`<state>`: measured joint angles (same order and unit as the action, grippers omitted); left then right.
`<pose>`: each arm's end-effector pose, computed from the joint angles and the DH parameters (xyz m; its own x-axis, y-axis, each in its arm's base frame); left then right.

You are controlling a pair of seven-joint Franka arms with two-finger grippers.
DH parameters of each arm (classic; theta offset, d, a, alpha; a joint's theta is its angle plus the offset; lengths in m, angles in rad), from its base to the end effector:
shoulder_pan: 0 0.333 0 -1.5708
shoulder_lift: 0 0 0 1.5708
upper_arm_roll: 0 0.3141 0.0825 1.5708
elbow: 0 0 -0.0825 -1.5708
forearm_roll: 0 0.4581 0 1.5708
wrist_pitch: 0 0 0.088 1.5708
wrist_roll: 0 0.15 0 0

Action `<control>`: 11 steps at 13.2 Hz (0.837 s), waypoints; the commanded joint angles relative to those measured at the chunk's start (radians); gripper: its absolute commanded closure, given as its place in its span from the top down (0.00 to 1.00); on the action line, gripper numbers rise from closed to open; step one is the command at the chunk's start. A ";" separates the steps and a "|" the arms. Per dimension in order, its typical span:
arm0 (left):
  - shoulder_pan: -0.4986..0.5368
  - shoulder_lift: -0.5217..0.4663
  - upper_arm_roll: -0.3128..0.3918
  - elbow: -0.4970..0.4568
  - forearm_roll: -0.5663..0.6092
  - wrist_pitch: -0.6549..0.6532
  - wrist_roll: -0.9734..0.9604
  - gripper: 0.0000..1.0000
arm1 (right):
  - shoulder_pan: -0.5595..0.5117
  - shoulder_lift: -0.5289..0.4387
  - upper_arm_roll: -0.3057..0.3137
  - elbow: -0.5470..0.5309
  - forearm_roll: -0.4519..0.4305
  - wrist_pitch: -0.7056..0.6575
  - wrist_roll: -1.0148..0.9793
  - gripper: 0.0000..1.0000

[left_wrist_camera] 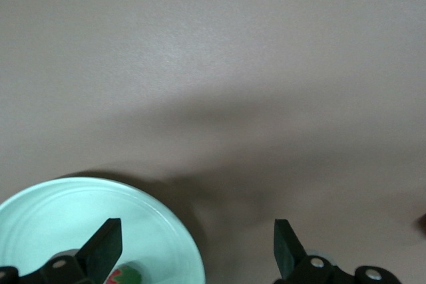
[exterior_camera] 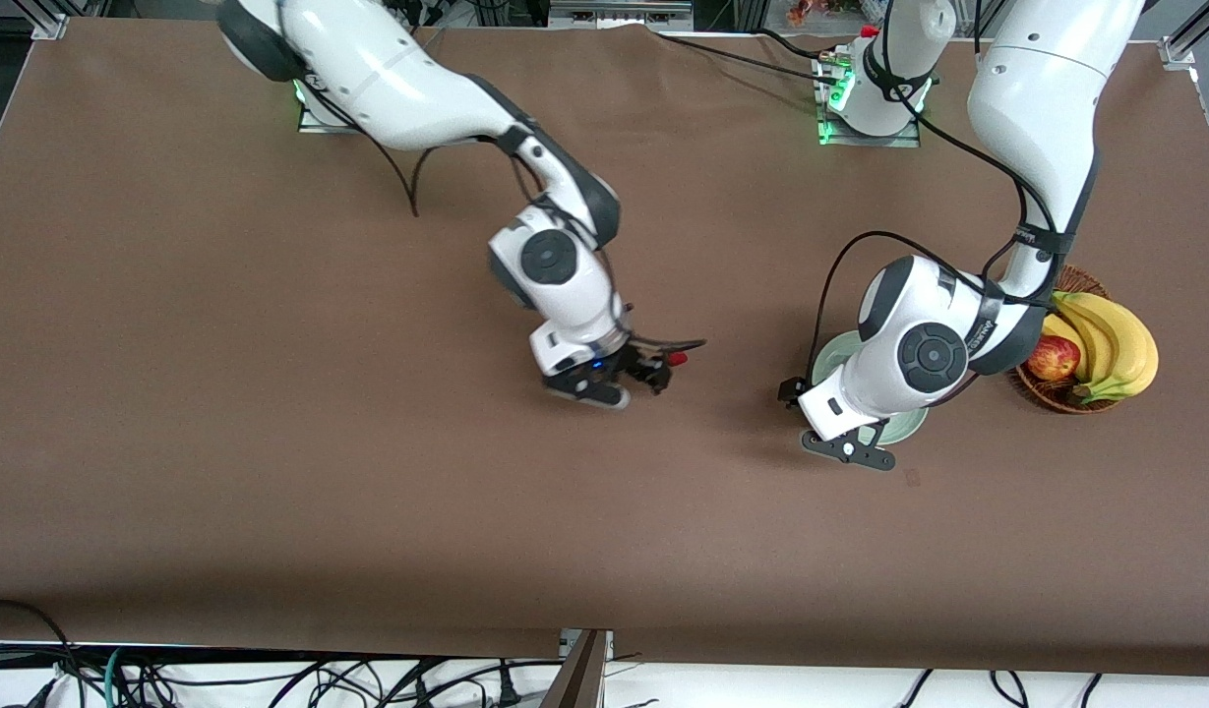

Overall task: Collect all strawberries into plate
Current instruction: 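Grasp the strawberry with the left gripper while the right gripper withdraws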

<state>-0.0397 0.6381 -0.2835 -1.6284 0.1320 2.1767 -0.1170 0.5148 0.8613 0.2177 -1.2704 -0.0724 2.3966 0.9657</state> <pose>0.7043 -0.2141 0.1641 0.9693 -0.2363 -0.0678 -0.2327 -0.9709 0.0564 0.6597 0.5362 0.1911 0.9542 -0.2901 0.0730 -0.2586 -0.9227 -0.2858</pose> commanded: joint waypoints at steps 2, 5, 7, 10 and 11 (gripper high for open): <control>-0.028 -0.012 -0.026 -0.007 -0.020 0.002 -0.123 1.00 | -0.241 -0.223 0.031 -0.214 -0.009 -0.172 -0.380 1.00; -0.117 -0.005 -0.029 -0.005 -0.018 0.024 -0.323 1.00 | -0.401 -0.318 0.031 -0.302 -0.007 -0.282 -0.615 1.00; -0.166 0.011 -0.029 -0.004 -0.014 0.072 -0.442 1.00 | -0.481 -0.373 0.020 -0.334 -0.009 -0.356 -0.799 1.00; -0.231 0.044 -0.029 -0.002 -0.018 0.168 -0.599 1.00 | -0.526 -0.464 -0.056 -0.351 -0.009 -0.471 -0.984 1.00; -0.270 0.058 -0.028 -0.002 -0.008 0.196 -0.675 1.00 | -0.527 -0.497 -0.084 -0.349 -0.009 -0.513 -1.013 1.00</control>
<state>-0.2551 0.6740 -0.3222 -1.6328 0.1312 2.3224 -0.6860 -0.0110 0.4621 0.1668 -1.5624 -0.0738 1.9389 0.0164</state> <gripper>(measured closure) 0.000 0.000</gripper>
